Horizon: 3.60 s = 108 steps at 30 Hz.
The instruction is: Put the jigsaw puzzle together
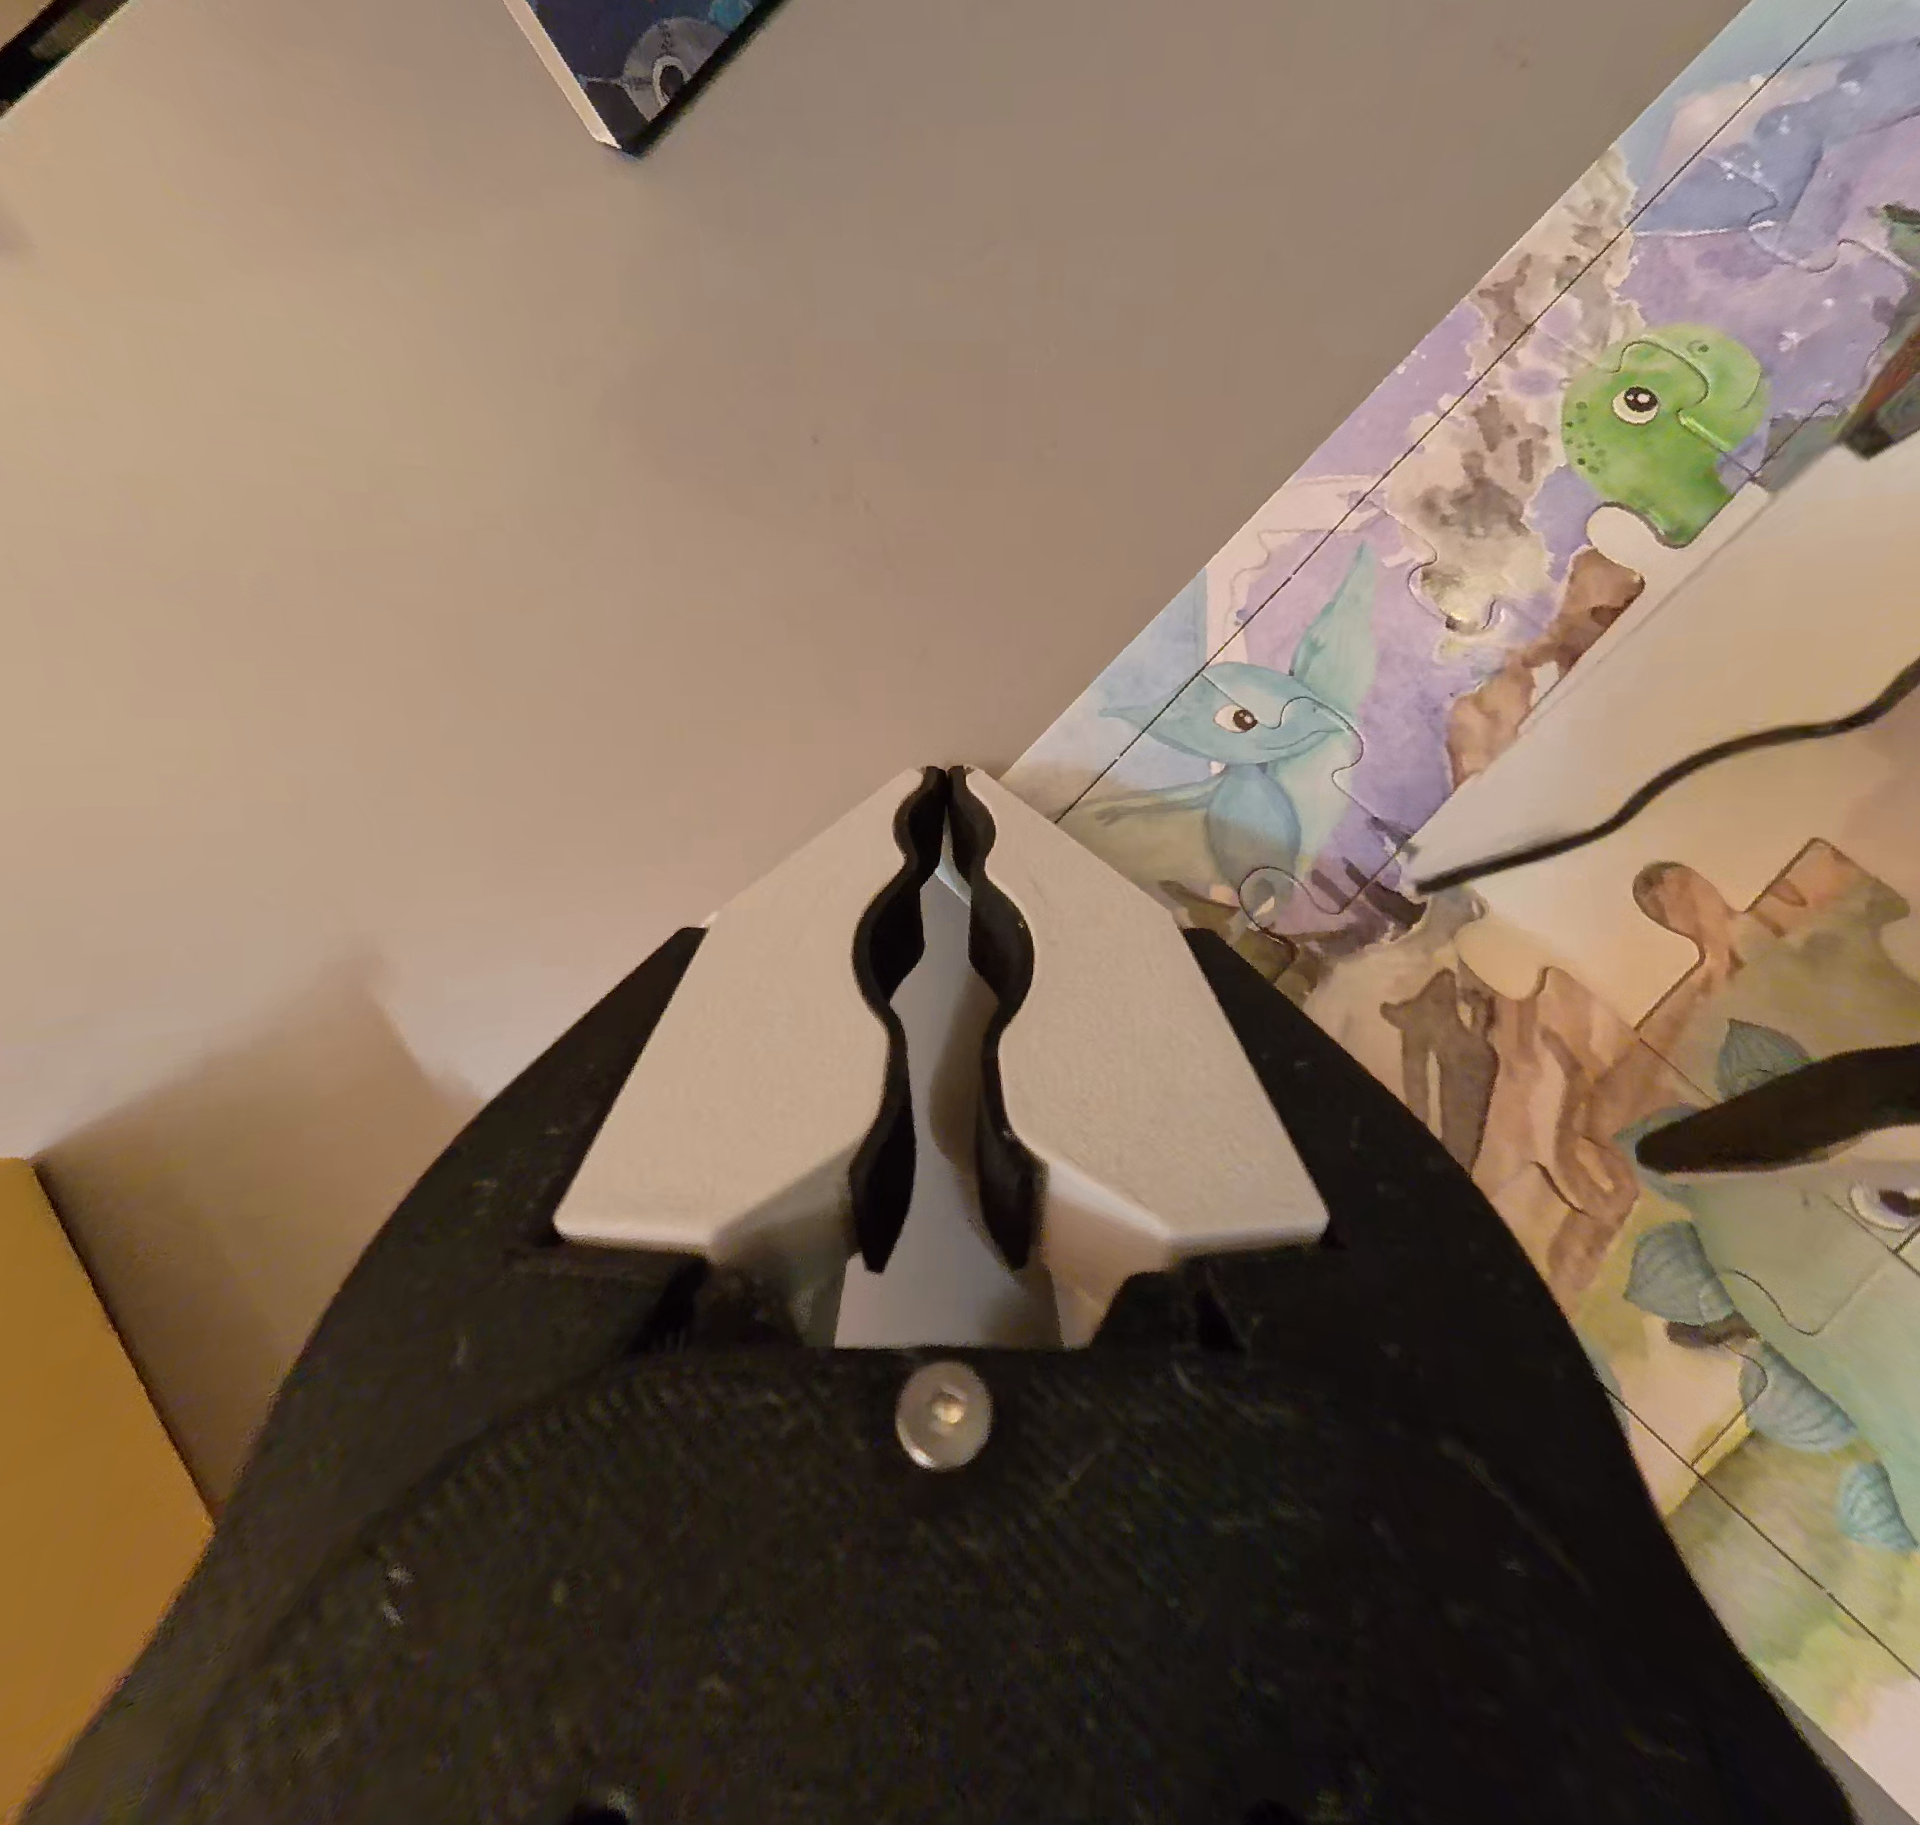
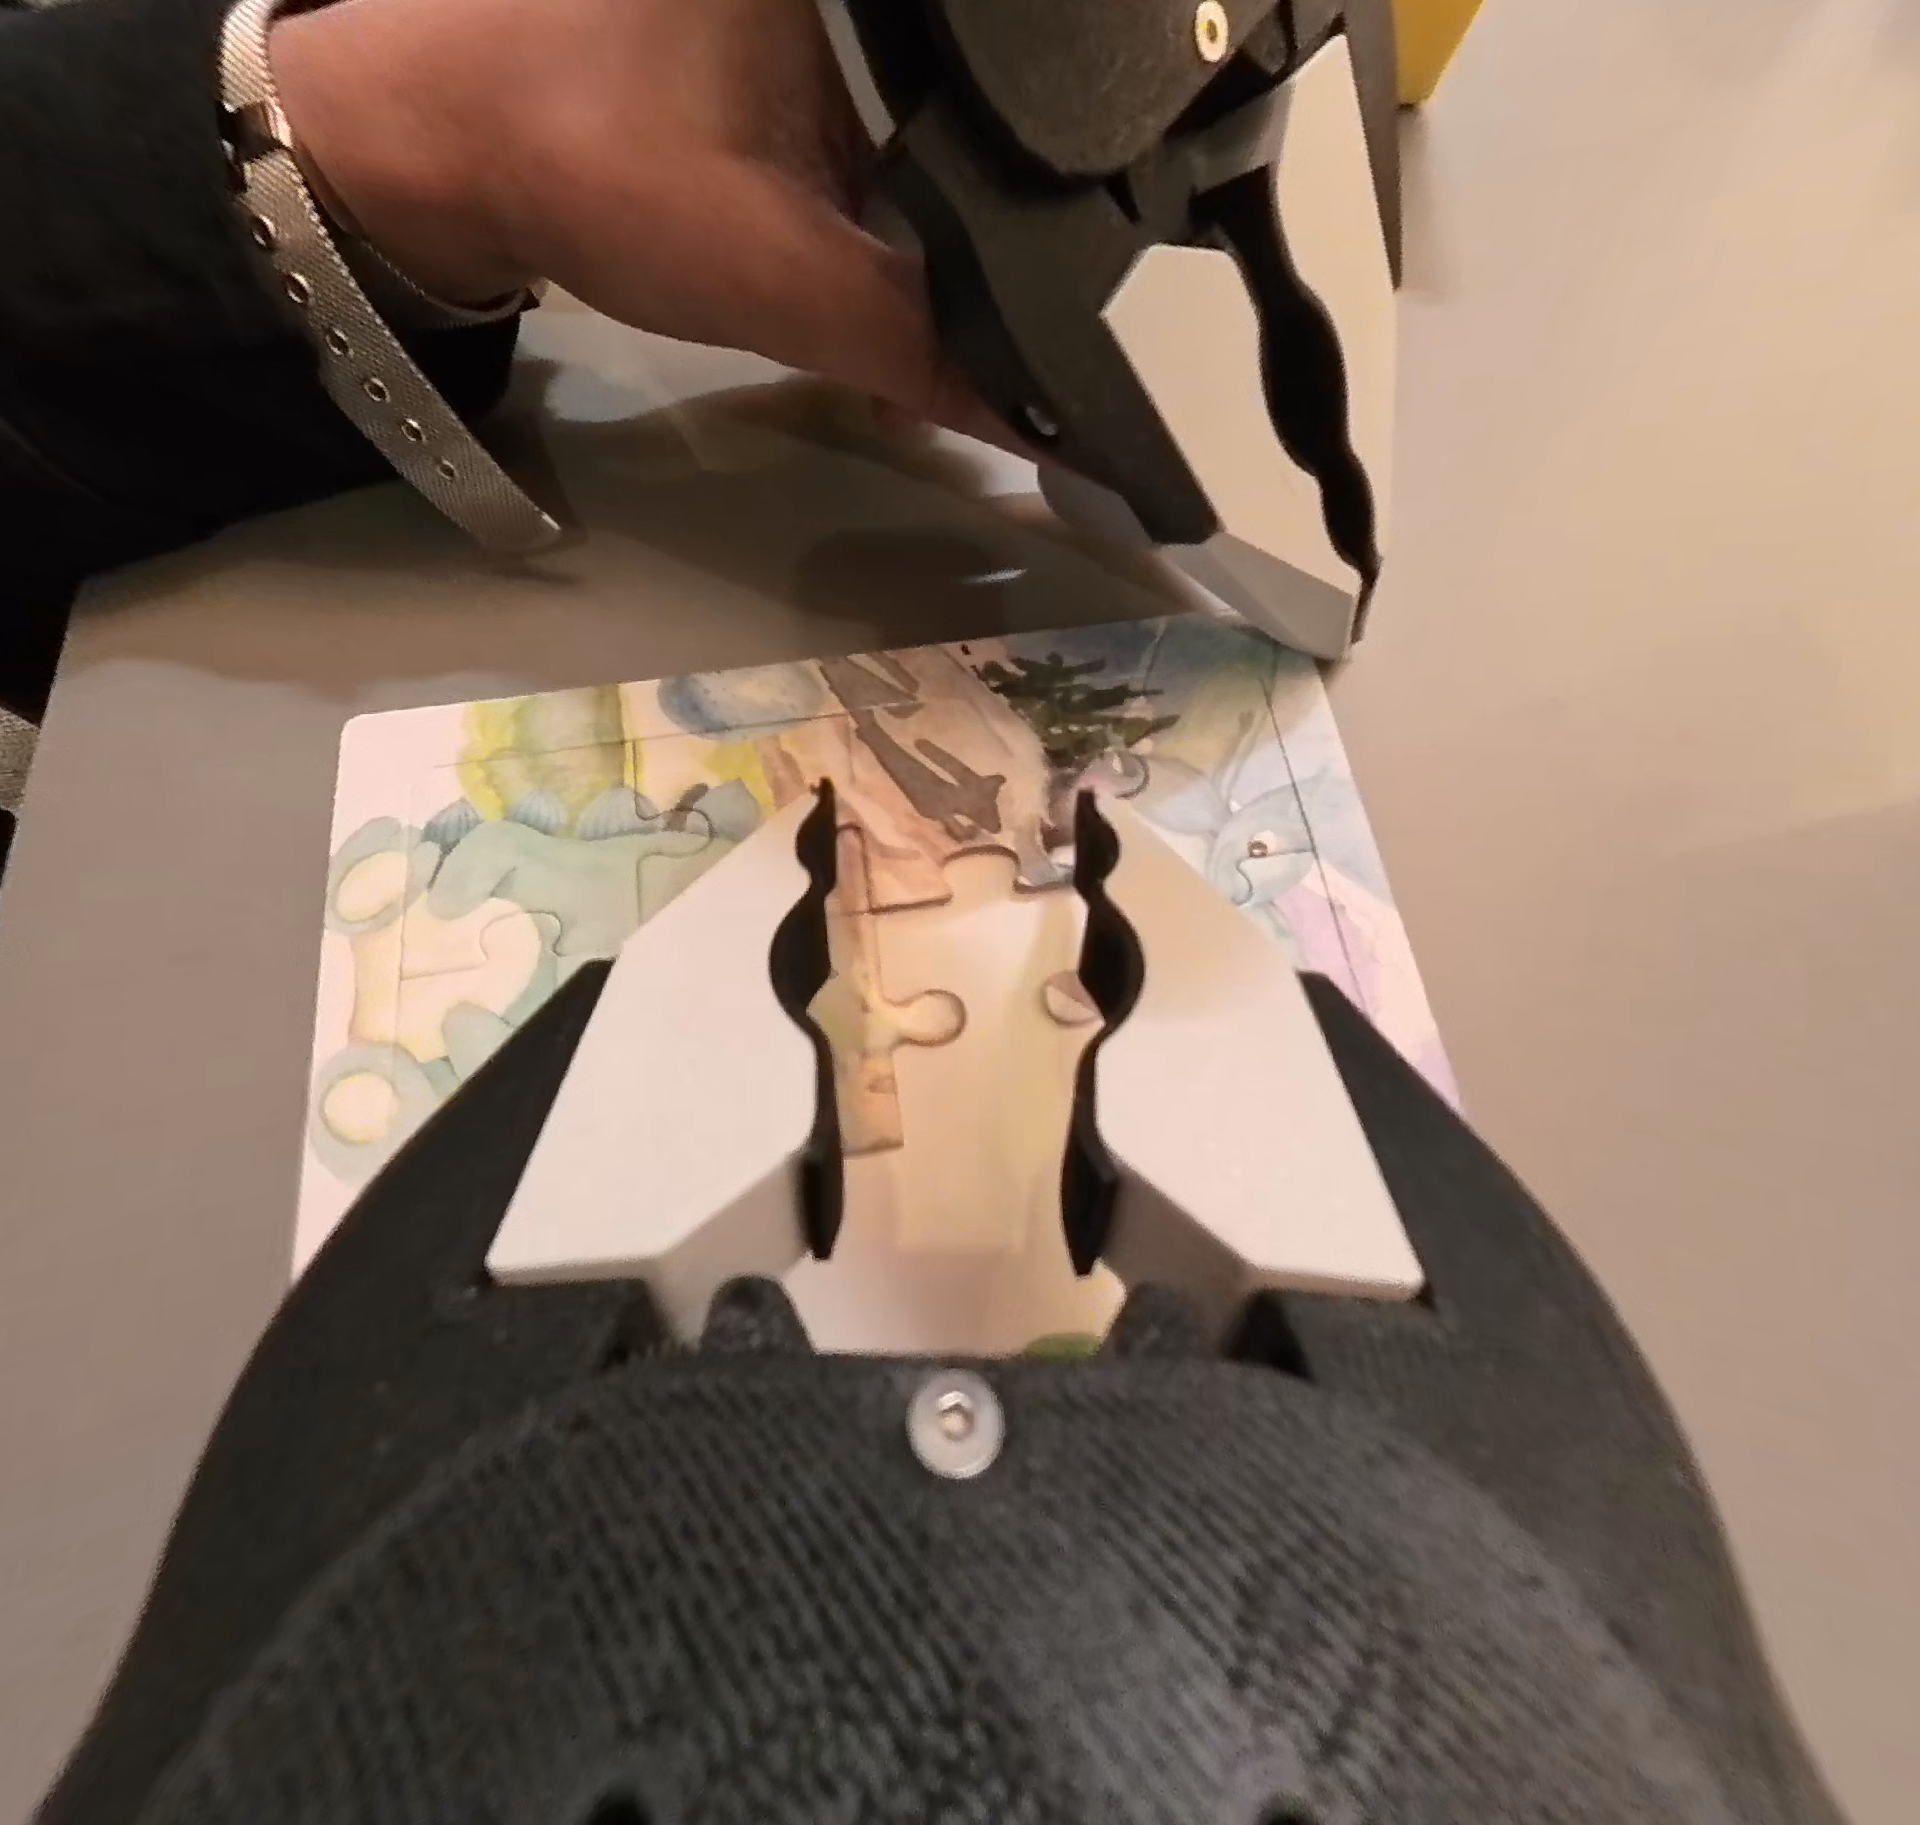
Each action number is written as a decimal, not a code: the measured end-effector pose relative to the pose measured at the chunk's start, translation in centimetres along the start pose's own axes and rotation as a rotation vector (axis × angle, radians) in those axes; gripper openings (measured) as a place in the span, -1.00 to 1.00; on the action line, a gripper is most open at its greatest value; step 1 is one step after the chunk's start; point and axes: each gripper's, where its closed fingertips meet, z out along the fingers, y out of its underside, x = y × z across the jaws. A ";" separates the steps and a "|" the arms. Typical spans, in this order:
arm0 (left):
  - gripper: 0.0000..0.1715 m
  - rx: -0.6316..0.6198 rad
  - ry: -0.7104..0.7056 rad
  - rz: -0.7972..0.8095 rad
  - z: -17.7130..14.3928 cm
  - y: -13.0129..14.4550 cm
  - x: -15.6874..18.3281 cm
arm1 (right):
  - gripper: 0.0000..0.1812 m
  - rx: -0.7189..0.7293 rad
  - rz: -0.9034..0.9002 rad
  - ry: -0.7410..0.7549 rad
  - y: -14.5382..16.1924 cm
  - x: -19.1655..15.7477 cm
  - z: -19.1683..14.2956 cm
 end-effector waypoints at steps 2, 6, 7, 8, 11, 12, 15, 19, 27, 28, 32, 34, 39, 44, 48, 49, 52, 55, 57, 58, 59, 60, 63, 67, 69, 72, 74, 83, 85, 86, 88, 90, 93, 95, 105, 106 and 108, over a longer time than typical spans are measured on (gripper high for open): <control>-1.00 0.000 0.004 -0.007 0.0 0.0 0.0 | -0.52 -0.006 -0.011 -0.006 0.1 -0.4 0.3; -1.00 -0.001 -0.010 0.008 0.0 0.0 0.0 | -0.54 -0.063 -0.056 0.063 0.9 0.2 0.6; -1.00 -0.001 -0.011 0.011 0.0 0.0 0.0 | -0.55 -0.055 -0.057 0.064 0.8 0.2 0.5; -1.00 -0.002 -0.011 0.011 0.0 0.0 0.0 | -0.55 -0.039 -0.054 0.058 0.5 0.1 0.4; -1.00 0.000 -0.003 0.003 0.0 0.0 0.0 | -0.58 0.038 -0.015 0.010 -0.9 -0.5 0.4; -1.00 0.000 0.001 -0.001 0.0 0.0 0.0 | -0.59 0.037 0.001 -0.003 -1.0 -0.6 0.7; -1.00 0.000 0.004 -0.007 0.0 0.0 0.0 | -0.63 -0.051 -0.007 0.028 0.3 -0.3 1.5; -1.00 0.000 -0.009 0.006 0.0 0.0 0.0 | -0.88 -0.004 0.001 0.058 -0.4 0.1 0.7; -1.00 0.005 0.008 -0.014 0.1 0.0 0.0 | -1.00 -0.049 0.108 0.032 0.4 0.7 1.6; -1.00 0.005 0.006 -0.013 0.1 0.0 0.0 | -1.00 -0.051 0.095 0.040 0.4 0.7 1.6; -1.00 0.007 -0.001 -0.008 0.1 -0.1 0.1 | -1.00 -0.063 -0.016 0.081 0.1 0.2 1.2; -1.00 0.007 0.001 -0.009 0.1 -0.1 0.1 | -1.00 -0.066 -0.009 0.007 0.0 -1.2 1.4; -1.00 0.011 0.018 -0.028 0.1 -0.1 0.1 | -1.00 -0.065 0.113 -0.072 0.4 -1.4 1.7; -1.00 0.010 0.004 -0.014 0.1 -0.1 0.1 | -1.00 -0.058 0.029 -0.019 0.2 -1.5 1.3; -0.99 0.008 0.006 -0.014 0.1 -0.1 0.1 | -1.00 -0.091 0.013 -0.005 0.7 -1.2 1.2; -0.99 0.008 0.008 -0.015 0.1 -0.1 0.1 | -1.00 -0.066 0.008 0.002 0.3 -1.1 0.9; -0.99 0.006 0.008 -0.018 0.1 -0.1 0.1 | -1.00 -0.035 0.064 -0.050 0.1 -1.4 0.7; -0.96 0.004 -0.004 -0.012 0.1 0.0 -0.1 | -1.00 -0.059 0.050 -0.012 0.0 -0.4 0.4; -0.93 0.002 -0.013 -0.027 0.0 0.1 -0.5 | -1.00 0.064 0.043 0.090 -1.8 1.6 -1.9; -0.93 0.001 -0.016 -0.044 -0.1 0.2 -0.8 | -1.00 0.130 0.062 0.132 -2.4 2.7 -3.5; -0.94 0.003 -0.017 -0.062 -0.2 0.3 -1.1 | -1.00 0.179 0.088 0.172 -2.5 4.0 -5.2; -0.94 0.005 -0.018 -0.082 -0.3 0.4 -1.4 | -1.00 0.203 0.110 0.225 -2.0 5.5 -7.0; -0.94 0.032 -0.027 -0.120 -0.7 0.3 -2.2 | -1.00 0.163 0.123 0.440 2.1 10.6 -12.2; -0.96 0.071 -0.074 -0.123 -1.5 -0.1 -3.7 | -1.00 0.177 0.088 0.626 4.4 13.4 -18.8; -0.96 0.091 -0.075 -0.135 -1.8 -0.4 -4.2 | -1.00 0.209 0.073 0.695 4.7 13.8 -21.4; -0.96 0.135 -0.069 -0.149 -2.2 -0.9 -4.5 | -1.00 0.226 0.074 0.775 5.8 14.1 -24.0; -0.96 0.174 -0.052 -0.143 -2.4 -1.5 -4.1 | -1.00 0.239 0.083 0.804 6.8 14.2 -25.0; -0.97 0.284 -0.058 -0.085 -3.7 -3.0 -2.3 | -1.00 0.361 0.206 0.913 11.4 14.8 -29.1; -0.98 0.303 -0.069 -0.049 -3.8 -3.4 -2.1 | -1.00 0.419 0.245 1.030 12.4 15.5 -31.8; -0.98 0.302 -0.081 -0.037 -3.7 -3.5 -2.2 | -1.00 0.460 0.269 1.062 12.8 15.6 -33.0; -0.98 0.292 -0.092 -0.016 -3.5 -3.5 -2.1 | -1.00 0.519 0.310 1.101 13.6 15.5 -34.7; -0.98 0.289 -0.097 0.000 -3.4 -3.5 -1.9 | -1.00 0.528 0.334 1.119 14.5 15.4 -35.6; -0.98 0.309 -0.112 0.021 -3.5 -3.7 -1.9 | -1.00 0.495 0.361 1.068 15.5 15.2 -35.4; -0.97 0.321 -0.130 0.024 -3.6 -3.8 -2.2 | -1.00 0.473 0.353 1.073 15.9 15.1 -35.6; -0.96 0.439 -0.087 -0.083 -4.5 -4.4 -2.9 | -1.00 0.490 0.318 1.166 16.2 13.7 -38.8; -0.96 0.444 -0.078 -0.090 -4.5 -4.5 -2.9 | -1.00 0.509 0.322 1.168 16.2 13.6 -39.1; -0.95 0.453 -0.069 -0.095 -4.5 -4.5 -2.9 | -1.00 0.540 0.337 1.163 16.3 13.3 -39.4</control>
